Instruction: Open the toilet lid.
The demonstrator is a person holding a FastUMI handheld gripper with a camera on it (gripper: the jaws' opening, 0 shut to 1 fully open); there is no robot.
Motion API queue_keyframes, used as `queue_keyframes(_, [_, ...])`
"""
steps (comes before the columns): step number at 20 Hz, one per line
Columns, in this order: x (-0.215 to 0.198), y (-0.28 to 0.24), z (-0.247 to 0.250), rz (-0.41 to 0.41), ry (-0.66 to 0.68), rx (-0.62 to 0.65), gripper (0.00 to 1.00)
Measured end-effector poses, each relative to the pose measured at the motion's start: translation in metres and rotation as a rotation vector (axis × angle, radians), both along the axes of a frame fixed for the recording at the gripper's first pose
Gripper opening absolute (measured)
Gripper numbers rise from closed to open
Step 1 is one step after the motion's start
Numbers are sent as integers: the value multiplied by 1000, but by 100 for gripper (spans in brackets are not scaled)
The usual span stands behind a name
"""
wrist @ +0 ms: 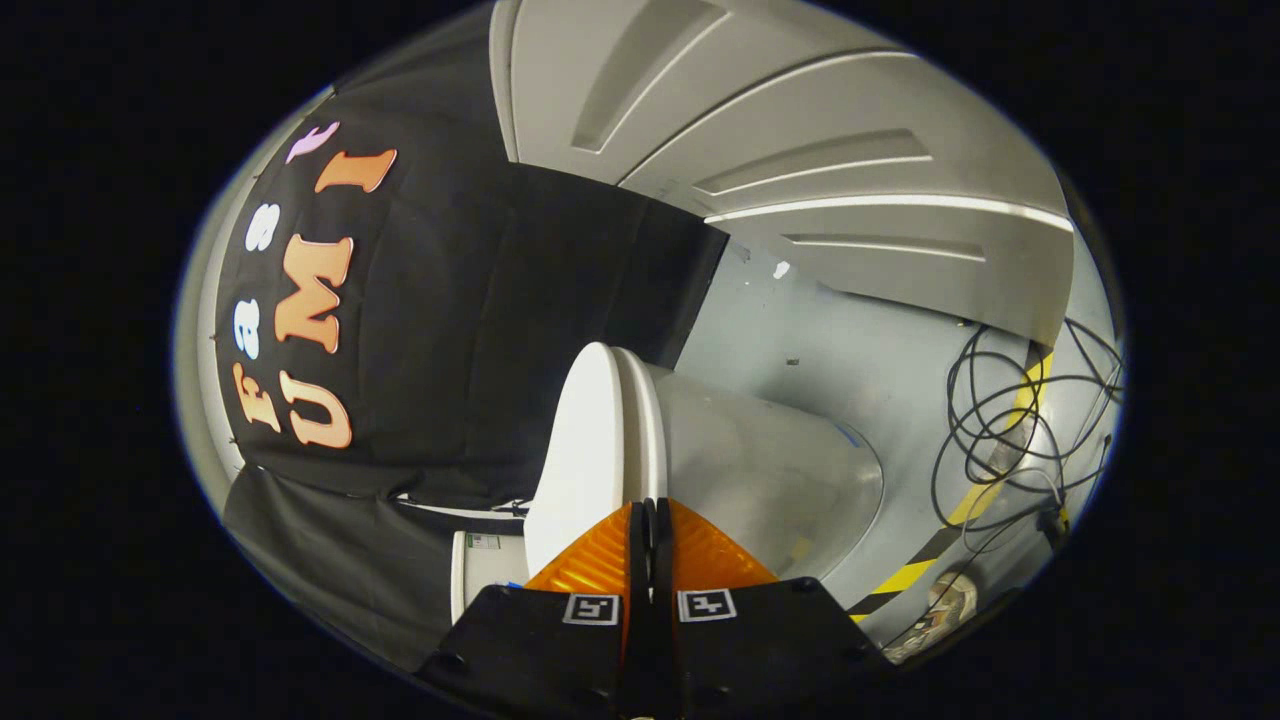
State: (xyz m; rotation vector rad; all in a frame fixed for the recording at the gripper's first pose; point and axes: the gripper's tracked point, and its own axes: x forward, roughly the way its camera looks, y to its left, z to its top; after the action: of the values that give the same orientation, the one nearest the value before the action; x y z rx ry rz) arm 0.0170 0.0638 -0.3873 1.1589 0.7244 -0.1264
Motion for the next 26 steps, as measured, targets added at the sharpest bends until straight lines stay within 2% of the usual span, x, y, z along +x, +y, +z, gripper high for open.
queue_keyframes(2, [11,-6,6,-7,-43,-98,8])
queue_keyframes(5, [22,-4,29,-10,-67,-155,8])
queue_keyframes(12, [46,20,117,103,-220,-425,8])
queue_keyframes(22, [61,70,194,228,-323,-689,8])
queue_keyframes(26, [65,97,229,275,-369,-734,8])
